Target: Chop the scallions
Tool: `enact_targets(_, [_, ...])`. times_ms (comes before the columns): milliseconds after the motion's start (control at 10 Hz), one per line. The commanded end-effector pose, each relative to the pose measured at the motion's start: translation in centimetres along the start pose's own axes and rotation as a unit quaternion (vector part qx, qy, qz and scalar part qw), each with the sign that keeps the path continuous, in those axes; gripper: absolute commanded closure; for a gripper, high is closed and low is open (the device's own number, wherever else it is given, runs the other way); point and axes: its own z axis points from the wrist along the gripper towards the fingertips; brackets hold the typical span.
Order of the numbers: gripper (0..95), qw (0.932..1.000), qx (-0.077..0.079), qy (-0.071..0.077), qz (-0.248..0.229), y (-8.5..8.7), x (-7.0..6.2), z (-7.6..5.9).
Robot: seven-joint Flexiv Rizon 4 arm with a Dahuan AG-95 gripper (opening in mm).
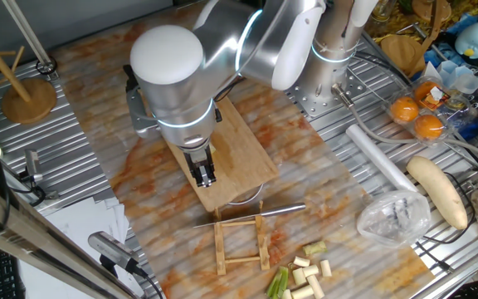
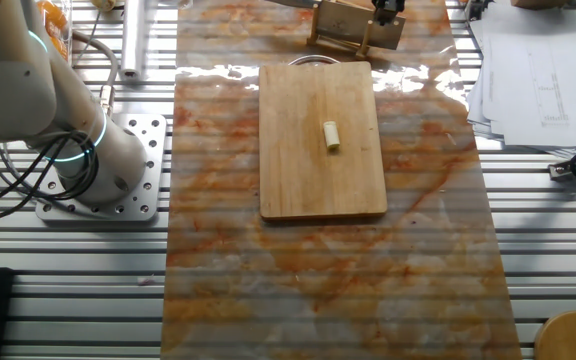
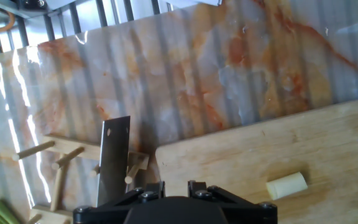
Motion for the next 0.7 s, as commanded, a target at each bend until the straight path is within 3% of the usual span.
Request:
enact_targets(100, [76.0,1.0,0.0,0.0,0.0,0.0,0.0,0.0])
enact_targets(200, [76.0,0.9995,-0.002,0.021,-0.023,-10.6,3.1,-8.3])
enact_targets(400, [76.0,0.9996,0.002,0.022,-0.017,-8.6,3.2,-7.2])
enact_targets(500, [95.0,0.9997,0.001,0.021,-0.014,-8.1,3.1,-6.7])
enact_targets(700, [95.0,0.9996,0.004,0.021,-0.021,-7.8,3.3,-6.1])
